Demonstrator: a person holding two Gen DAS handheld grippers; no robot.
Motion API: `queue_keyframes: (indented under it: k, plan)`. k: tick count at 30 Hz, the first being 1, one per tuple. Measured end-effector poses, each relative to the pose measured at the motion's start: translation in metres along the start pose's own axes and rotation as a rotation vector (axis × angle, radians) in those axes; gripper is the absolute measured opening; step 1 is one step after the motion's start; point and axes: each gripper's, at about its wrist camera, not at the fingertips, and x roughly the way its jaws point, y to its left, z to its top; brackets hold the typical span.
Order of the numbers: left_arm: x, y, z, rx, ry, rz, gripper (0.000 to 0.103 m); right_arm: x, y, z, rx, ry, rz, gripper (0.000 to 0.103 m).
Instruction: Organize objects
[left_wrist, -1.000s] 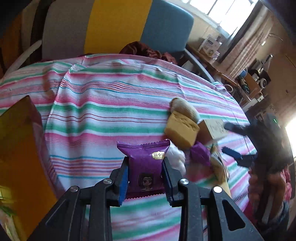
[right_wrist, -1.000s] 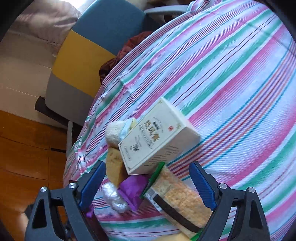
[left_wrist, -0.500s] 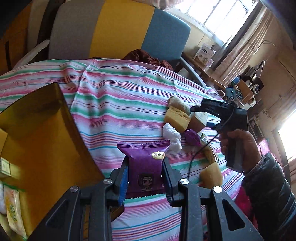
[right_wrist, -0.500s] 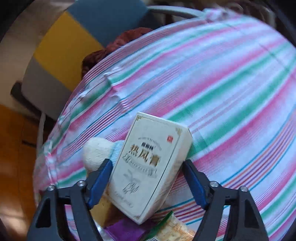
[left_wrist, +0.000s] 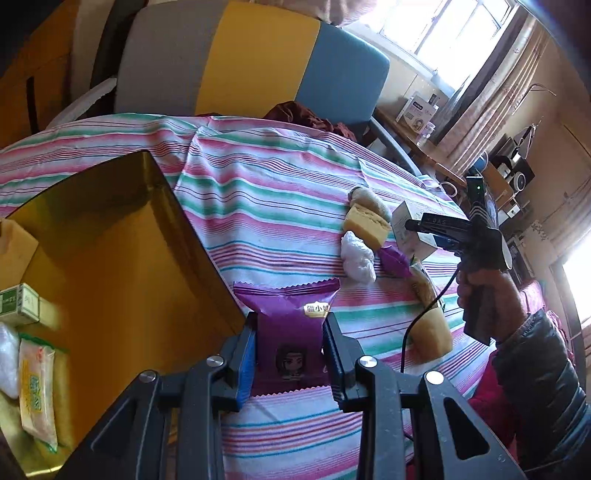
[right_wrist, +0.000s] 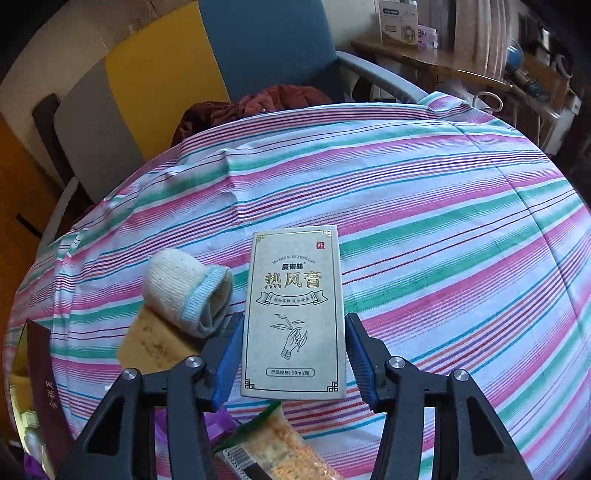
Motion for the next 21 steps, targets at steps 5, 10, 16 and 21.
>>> queue_keyframes:
  k: [5, 10, 16, 21]
  plan:
    - [-0.006, 0.007, -0.008, -0.017, -0.009, 0.043, 0.033, 0.012, -0.005, -0.004, -0.007, 0.015, -0.003, 0.051]
    - [-0.014, 0.019, -0.015, -0.049, -0.014, 0.069, 0.033, 0.016, -0.003, -0.001, -0.023, 0.015, -0.012, 0.051]
    - [-0.049, 0.058, -0.013, -0.104, -0.087, 0.128, 0.033, 0.017, 0.001, -0.003, -0.051, 0.022, -0.021, 0.051]
    - [-0.067, 0.118, 0.006, -0.158, -0.124, 0.237, 0.032, 0.013, 0.005, -0.007, -0.075, 0.015, -0.031, 0.051]
